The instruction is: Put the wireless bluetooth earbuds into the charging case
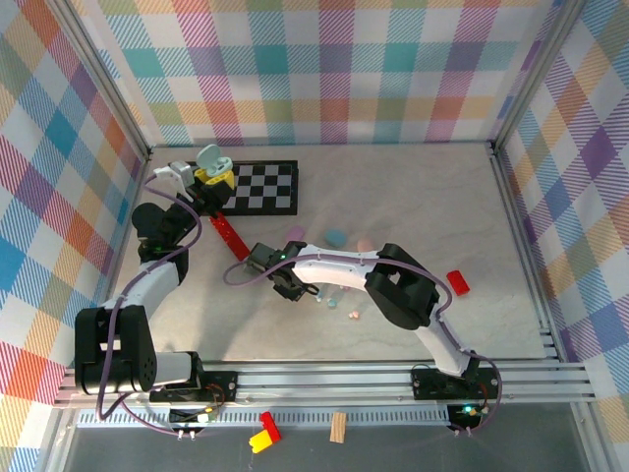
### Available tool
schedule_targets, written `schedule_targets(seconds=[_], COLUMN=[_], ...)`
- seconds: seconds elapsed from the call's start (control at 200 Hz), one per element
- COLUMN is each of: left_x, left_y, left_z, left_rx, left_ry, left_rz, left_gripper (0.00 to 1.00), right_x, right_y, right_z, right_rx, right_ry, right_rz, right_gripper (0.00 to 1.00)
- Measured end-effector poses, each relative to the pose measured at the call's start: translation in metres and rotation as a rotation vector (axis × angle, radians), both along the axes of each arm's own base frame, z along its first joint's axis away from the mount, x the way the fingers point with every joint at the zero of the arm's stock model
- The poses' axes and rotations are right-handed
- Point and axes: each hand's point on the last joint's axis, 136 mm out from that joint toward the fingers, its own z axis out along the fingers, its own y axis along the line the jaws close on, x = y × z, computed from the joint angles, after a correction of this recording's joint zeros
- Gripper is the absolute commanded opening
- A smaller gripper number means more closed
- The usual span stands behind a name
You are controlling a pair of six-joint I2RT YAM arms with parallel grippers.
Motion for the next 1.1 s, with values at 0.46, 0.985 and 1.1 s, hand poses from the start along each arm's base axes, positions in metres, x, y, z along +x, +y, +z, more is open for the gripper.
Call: schedule_targets(seconds=[0.46,0.985,1.1], left_x=[0.004,-0.014,-0.024], left_y=[-0.001,-0.08,-0.107], left_z=[-0.001,-0.043,-0.058], left_rx=[-0.003,0.066,0.118], left_ry=[-0.036,-0.031,-0.036], left_rz=[-0.006,-0.084,-0.105], left_gripper=[0.2,0.2,0.2], right_x=[0.0,0.026,0.028], right_y=[-0.015,-0.053,-0.058], right_z=[0.033,0.179,0.199], right_rx=[0.182,0.937,1.04], right_ry=[0.04,0.157,0.188], right_rz=[-0.075,-0.302,-0.314], right_gripper=[0.16,0.17,0.17])
